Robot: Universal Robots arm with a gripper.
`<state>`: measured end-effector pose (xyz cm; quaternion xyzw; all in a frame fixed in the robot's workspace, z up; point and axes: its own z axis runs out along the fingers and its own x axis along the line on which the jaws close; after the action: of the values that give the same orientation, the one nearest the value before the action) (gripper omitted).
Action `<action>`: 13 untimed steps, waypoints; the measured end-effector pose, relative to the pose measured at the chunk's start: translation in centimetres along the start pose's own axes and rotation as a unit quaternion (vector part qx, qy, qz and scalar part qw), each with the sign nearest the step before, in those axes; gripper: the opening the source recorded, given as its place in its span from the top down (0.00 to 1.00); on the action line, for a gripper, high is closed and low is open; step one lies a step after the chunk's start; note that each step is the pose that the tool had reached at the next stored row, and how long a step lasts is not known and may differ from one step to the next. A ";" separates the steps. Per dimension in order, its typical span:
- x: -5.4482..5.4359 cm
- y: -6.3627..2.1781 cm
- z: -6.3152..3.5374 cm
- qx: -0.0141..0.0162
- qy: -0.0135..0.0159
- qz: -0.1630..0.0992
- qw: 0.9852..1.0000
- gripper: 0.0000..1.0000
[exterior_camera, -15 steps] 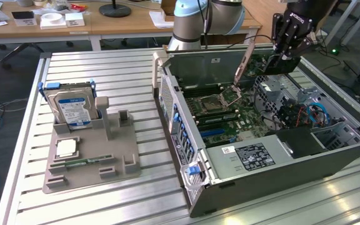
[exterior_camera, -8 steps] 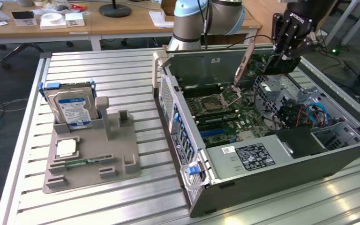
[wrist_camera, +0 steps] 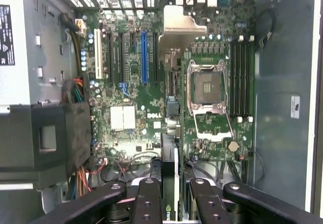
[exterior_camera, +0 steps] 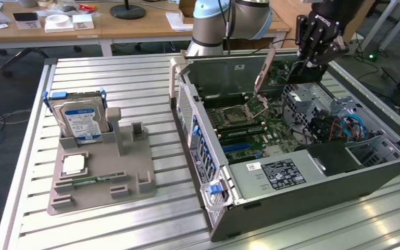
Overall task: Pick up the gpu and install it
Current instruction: 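Insert the gpu into the slot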
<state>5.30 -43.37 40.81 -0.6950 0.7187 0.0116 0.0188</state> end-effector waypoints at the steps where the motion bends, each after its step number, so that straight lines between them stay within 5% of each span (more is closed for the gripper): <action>1: 0.0 0.17 0.00 0.000 0.000 0.000 1.000 0.74; 13: 0.1 1.51 0.03 0.000 0.000 0.000 1.000 0.74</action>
<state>3.79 -43.37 40.76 -0.6950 0.7187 0.0116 0.0188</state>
